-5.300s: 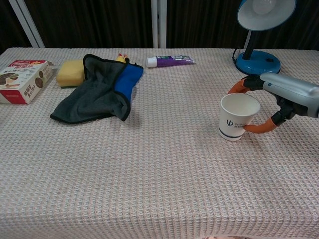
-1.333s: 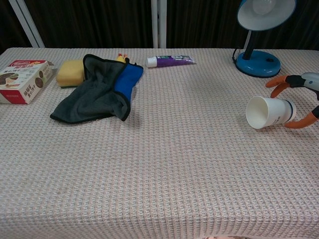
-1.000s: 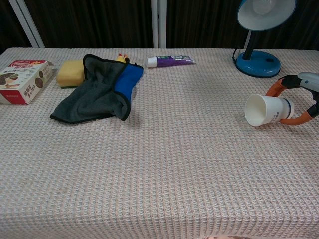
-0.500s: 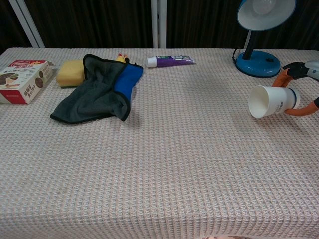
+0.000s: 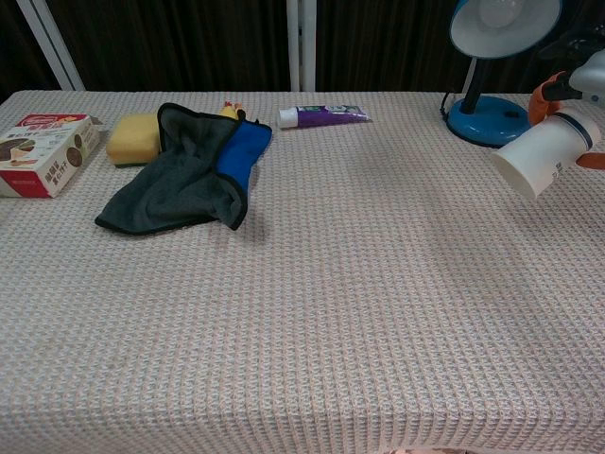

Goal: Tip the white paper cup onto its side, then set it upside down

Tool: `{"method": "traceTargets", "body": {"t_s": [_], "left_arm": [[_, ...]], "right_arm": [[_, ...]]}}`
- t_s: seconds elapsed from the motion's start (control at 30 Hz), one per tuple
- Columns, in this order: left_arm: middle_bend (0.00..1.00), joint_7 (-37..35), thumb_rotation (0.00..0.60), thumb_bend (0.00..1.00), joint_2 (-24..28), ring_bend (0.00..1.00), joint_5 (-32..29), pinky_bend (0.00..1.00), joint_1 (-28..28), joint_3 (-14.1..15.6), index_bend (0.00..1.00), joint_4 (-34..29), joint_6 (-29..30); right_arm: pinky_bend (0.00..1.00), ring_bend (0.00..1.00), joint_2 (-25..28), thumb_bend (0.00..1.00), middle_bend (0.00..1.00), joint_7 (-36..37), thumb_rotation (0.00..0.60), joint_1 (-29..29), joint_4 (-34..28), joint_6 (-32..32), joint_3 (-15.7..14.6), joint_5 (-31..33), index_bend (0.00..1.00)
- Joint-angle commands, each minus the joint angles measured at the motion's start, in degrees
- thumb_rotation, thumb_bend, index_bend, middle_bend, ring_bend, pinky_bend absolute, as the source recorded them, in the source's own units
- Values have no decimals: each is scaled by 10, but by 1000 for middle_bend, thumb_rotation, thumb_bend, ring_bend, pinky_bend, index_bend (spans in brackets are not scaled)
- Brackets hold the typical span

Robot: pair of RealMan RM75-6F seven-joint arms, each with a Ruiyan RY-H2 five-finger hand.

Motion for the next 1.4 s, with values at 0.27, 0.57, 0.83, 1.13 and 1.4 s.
{"method": "traceTargets", "body": {"t_s": [0.27,0.57,0.83,1.13,1.4], "left_arm": [[31,-24,600,93,-2,0,0,38,4,0,66,17,4],[31,-39,600,93,-5,0,1,38,4,0,66,29,3],[31,-42,600,94,-7,0,0,38,6,-1,66,35,5],[31,-43,600,93,-8,0,-1,38,7,-1,67,39,5],[31,-45,600,94,-8,0,-3,38,8,-1,66,40,5]], "right_arm": [[0,69,-4,185,422,-443,600,70,-138,-58,11,149,475],[0,75,-63,182,424,-524,600,89,-118,-37,-12,215,477],[0,71,-95,180,419,-538,600,98,-92,-16,-32,225,472],[0,63,-103,178,388,-546,600,106,-91,-4,-50,237,427],[0,0,-98,70,123,-551,600,113,-107,1,-58,262,10]]}}
